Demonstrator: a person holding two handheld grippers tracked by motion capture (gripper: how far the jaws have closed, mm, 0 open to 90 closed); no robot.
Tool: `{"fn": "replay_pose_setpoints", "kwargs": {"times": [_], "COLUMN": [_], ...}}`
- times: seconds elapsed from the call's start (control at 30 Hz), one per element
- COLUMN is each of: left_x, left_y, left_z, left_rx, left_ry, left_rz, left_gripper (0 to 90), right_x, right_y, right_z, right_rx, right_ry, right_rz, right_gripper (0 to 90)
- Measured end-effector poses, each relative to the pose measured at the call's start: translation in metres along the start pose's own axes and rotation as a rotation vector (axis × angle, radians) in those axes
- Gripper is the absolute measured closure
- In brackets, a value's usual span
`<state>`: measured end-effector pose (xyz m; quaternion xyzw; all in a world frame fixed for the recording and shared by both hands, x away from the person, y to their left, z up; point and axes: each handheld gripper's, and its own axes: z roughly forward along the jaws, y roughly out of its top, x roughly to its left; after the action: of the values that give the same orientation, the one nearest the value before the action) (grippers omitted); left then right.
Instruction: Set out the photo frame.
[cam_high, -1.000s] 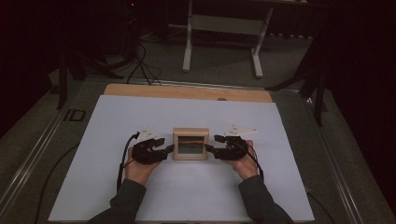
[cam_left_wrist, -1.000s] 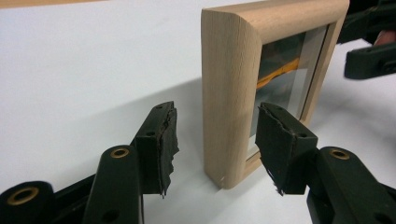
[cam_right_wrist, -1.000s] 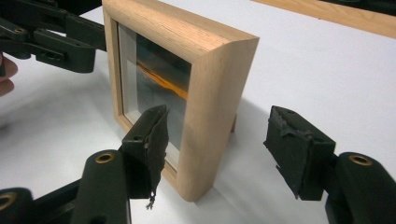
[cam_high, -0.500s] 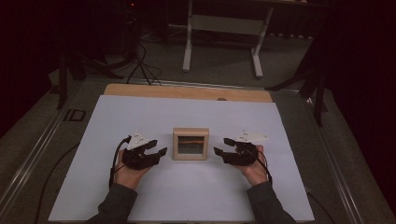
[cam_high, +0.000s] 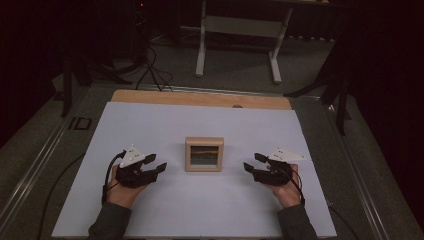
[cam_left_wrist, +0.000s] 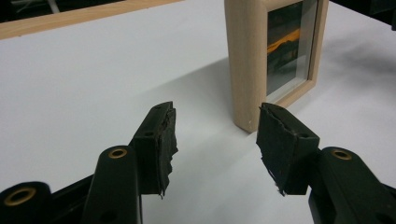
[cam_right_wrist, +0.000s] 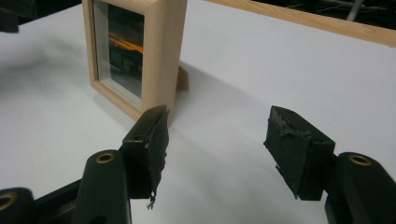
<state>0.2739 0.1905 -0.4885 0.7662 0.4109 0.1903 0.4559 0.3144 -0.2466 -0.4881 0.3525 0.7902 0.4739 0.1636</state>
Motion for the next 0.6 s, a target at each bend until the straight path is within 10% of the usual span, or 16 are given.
{"fn": "replay_pose_setpoints", "kwargs": {"times": [0.6], "left_x": [0.015], "left_y": [-0.022], "left_z": [-0.033], "left_rx": [-0.017], "left_ry": [0.053], "left_rz": [-0.035], "left_gripper": [46.1], "right_x": [0.006], "right_y": [-0.021], "right_z": [-0.038], "right_rx": [-0.039], "right_ry": [-0.041], "right_rz": [-0.019], "right_gripper": [37.4]}}
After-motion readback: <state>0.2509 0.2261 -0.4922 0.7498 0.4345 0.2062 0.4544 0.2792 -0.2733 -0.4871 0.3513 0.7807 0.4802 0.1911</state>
